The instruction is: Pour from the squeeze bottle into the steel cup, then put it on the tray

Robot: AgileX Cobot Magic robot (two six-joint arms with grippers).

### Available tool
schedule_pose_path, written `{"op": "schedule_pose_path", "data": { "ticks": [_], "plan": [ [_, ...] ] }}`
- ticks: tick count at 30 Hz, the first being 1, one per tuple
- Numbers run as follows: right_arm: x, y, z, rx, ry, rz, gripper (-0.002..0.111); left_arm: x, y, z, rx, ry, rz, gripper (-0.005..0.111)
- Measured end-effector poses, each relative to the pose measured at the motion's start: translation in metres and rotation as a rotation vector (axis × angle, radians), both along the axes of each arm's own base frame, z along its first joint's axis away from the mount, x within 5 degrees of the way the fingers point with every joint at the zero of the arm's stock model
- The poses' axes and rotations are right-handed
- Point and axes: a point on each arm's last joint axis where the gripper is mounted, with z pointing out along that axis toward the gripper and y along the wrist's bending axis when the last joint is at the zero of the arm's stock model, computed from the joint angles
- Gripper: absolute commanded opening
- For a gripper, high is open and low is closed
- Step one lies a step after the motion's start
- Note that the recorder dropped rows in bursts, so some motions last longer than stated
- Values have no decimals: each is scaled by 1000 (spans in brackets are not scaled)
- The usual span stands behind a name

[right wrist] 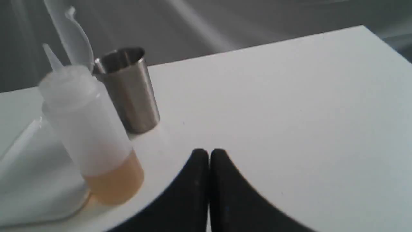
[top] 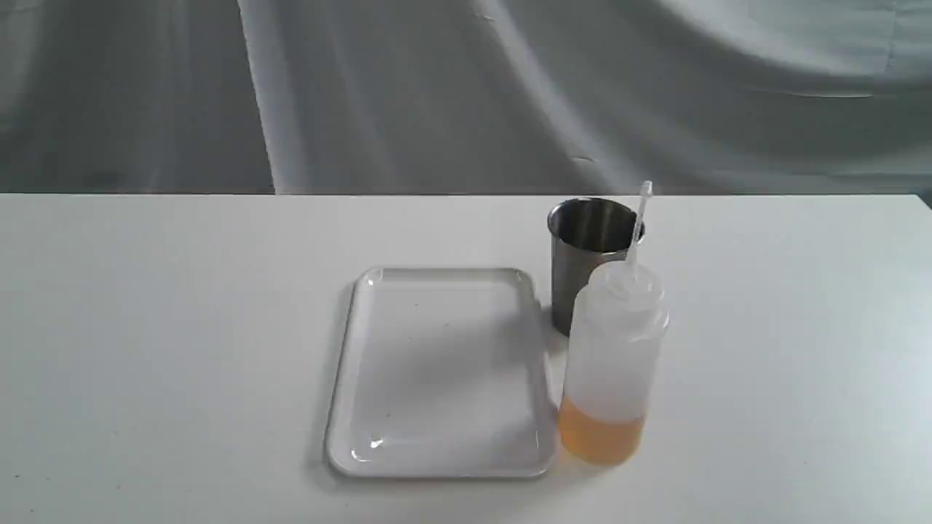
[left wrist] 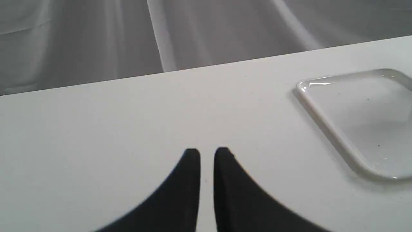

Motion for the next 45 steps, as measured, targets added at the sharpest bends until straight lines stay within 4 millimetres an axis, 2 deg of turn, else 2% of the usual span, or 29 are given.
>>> {"op": "schedule_pose_path", "data": {
  "ticks": [5, 8, 19, 24, 30, 37, 45],
  "plan": [
    [-8, 0, 37, -31, -34, -2, 0, 0, 0, 0, 0, 0, 0, 8],
    [-5, 0, 54, -38, -5, -5, 0, 0, 0, 0, 0, 0, 0, 8],
    [41, -8, 110, -33, 122, -5, 0, 0, 0, 0, 0, 0, 0, 8],
    [62, -11, 128, -31, 149, -5, 0, 0, 0, 0, 0, 0, 0, 8],
    [85, -3, 130, -43, 188, 76, 0, 0, 0, 0, 0, 0, 0, 8],
    [111, 16, 118, -63, 246, 211, 0, 0, 0, 0, 0, 0, 0, 8],
    [146, 35, 108, -97, 195, 295, 0, 0, 0, 0, 0, 0, 0, 8]
  ]
}}
